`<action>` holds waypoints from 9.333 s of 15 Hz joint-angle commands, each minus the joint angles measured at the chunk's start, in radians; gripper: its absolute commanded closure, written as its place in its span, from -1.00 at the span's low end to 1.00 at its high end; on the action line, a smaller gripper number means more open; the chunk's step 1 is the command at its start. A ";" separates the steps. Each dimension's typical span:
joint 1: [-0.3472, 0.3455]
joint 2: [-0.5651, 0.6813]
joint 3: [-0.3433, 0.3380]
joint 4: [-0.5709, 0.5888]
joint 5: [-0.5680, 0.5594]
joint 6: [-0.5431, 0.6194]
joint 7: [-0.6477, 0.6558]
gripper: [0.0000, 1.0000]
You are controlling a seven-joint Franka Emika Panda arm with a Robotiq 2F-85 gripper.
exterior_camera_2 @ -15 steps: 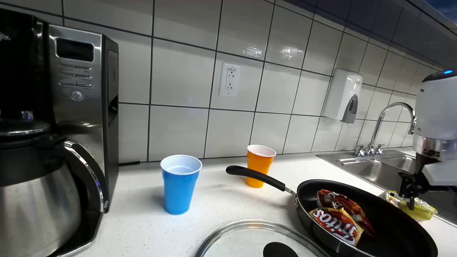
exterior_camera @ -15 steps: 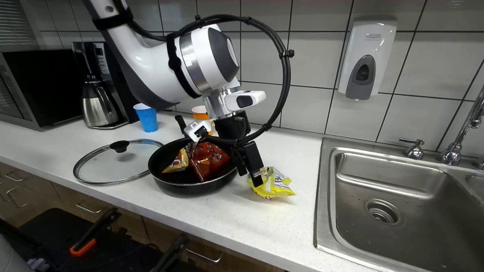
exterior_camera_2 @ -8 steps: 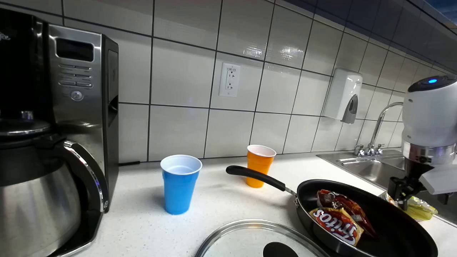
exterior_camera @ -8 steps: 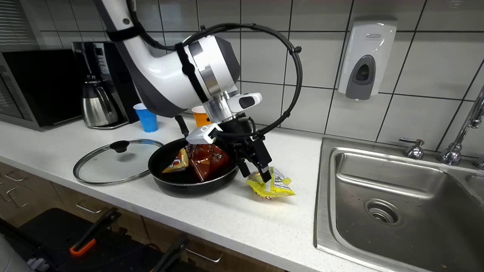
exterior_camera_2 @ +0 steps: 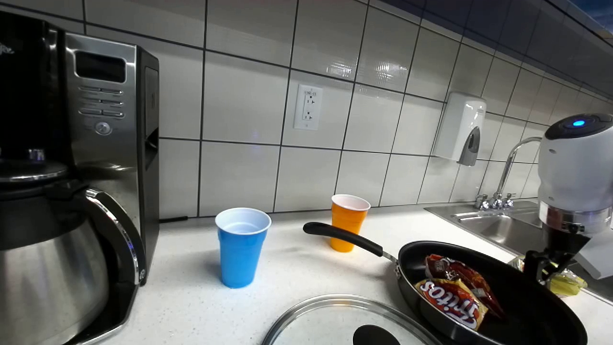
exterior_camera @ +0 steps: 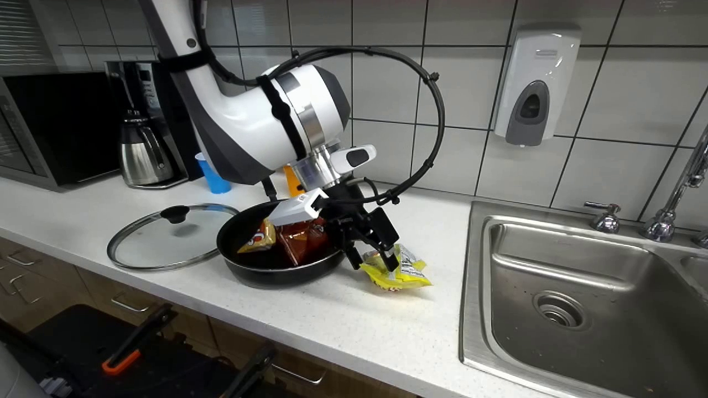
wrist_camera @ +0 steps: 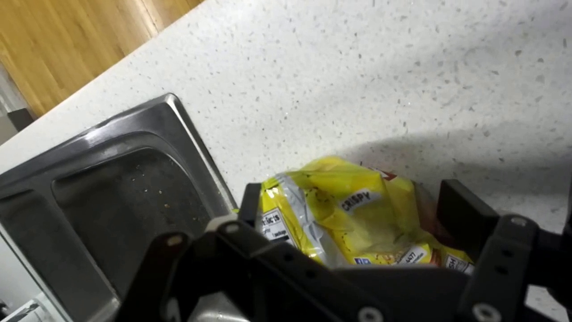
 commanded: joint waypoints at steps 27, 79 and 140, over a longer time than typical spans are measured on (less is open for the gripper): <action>-0.023 -0.086 -0.014 -0.069 -0.120 -0.014 -0.004 -1.00; 0.052 -0.395 0.115 -0.118 0.058 -0.010 0.204 1.00; 0.108 -0.118 0.136 0.001 0.454 0.012 0.047 -1.00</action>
